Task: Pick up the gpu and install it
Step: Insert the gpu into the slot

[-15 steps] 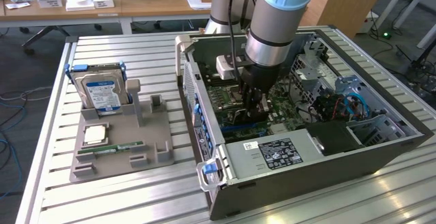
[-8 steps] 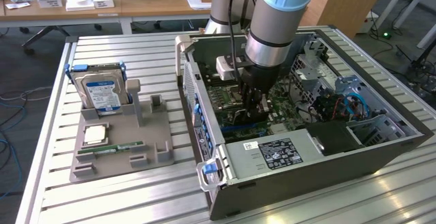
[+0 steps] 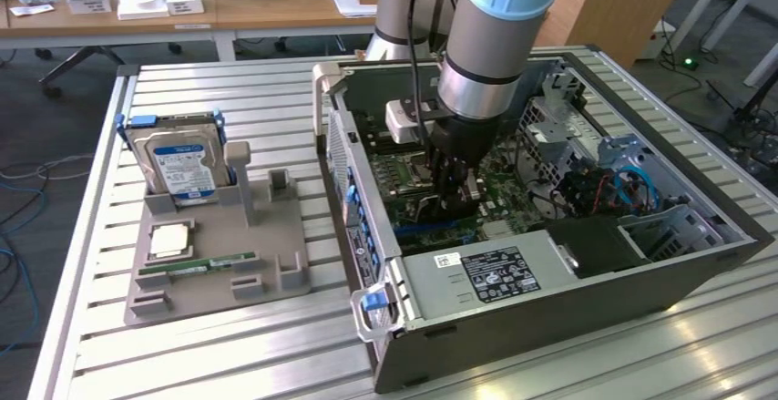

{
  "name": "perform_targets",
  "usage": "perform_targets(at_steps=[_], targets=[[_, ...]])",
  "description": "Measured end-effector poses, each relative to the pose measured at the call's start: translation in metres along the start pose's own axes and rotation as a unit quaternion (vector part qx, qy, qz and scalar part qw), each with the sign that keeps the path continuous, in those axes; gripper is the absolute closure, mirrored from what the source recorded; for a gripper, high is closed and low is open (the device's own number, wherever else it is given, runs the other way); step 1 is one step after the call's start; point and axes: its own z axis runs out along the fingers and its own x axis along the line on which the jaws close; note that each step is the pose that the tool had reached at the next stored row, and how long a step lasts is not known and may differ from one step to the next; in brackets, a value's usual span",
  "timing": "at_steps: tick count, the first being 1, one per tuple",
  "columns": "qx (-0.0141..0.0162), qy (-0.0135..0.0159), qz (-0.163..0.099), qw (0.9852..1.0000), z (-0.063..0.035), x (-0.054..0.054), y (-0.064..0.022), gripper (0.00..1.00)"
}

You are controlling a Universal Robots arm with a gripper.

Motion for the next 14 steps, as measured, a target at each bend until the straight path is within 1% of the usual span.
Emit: perform_targets(at_steps=[13,14], targets=[[0.0000,0.0001,0.000,1.0000,0.0021,0.0000,0.0000,0.74],[0.0002,-0.0006,0.000,1.0000,0.0029,-0.0001,0.0000,0.74]])
